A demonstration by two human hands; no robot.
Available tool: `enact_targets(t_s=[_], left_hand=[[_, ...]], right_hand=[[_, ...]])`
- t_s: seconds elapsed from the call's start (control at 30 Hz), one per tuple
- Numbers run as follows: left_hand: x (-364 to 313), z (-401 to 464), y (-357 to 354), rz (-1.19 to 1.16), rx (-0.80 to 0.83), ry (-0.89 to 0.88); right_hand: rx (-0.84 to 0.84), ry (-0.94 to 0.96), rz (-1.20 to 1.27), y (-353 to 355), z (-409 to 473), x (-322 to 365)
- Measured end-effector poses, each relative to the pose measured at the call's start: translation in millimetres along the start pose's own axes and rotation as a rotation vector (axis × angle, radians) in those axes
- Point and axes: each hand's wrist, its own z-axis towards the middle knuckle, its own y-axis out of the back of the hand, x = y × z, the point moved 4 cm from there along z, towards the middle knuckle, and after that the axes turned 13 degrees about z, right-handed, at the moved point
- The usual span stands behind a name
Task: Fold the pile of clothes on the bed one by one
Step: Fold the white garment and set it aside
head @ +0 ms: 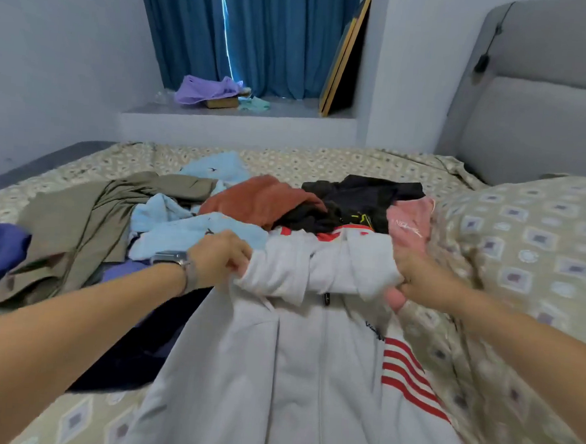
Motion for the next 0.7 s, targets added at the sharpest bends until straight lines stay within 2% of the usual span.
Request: enact_targets(t_s=[0.03,0.07,0.13,0.17,0.23,0.3,0.37,0.4,0.43,0.5,0.57,0.63,0.7], left_hand=[[9,-7,-14,0.121,0.173,0.14],[14,-13,-26,0.17,0.26,0.248],[-1,-25,-35,0.182,0.243,0.233],[-10,-24,-34,0.026,0.169,0.262],[-17,-18,-29,-0.343,0.041,0.469],[-22,-8,-28,-0.472,0.005,0.582],[-30,-5,-29,-0.456,0.007,0.661],[-35,-4,-31,-0.459,0.051,0.687],[-40,-2,-32,-0.465,0.099,0.694],[-50,-3,-27,-0.432,0.114,0.672],[-58,-8,-20,-0.407,-0.02,0.544],[-65,-26,-10,-0.438,-0.238,0.376],[-64,-57,-9,-0.564,-0.373,0.277]], right_hand=[[0.152,-0.021,-0.004,-16,-9,-1],[0.268,-0.12,0.04,-27,-18,-3],[0.341,-0.299,0.173,-37,-30,-4],[0.276,-0.447,0.358,-36,-30,-1],[-0.058,-0.79,0.741,-35,-26,-10],[-0.367,-0.998,1.036,-35,-18,-17],[-0.413,-1.065,1.134,-42,-5,-16],[-0.391,-1.085,1.1,-46,0,-16],[-0.385,-1.08,1.019,-49,4,-14],[-0.455,-0.902,0.796,-41,15,-1],[-0.527,-0.634,0.681,-25,20,17],[-0.578,-0.419,0.662,-8,11,38],[-0.642,-0.299,0.706,7,-13,50]])
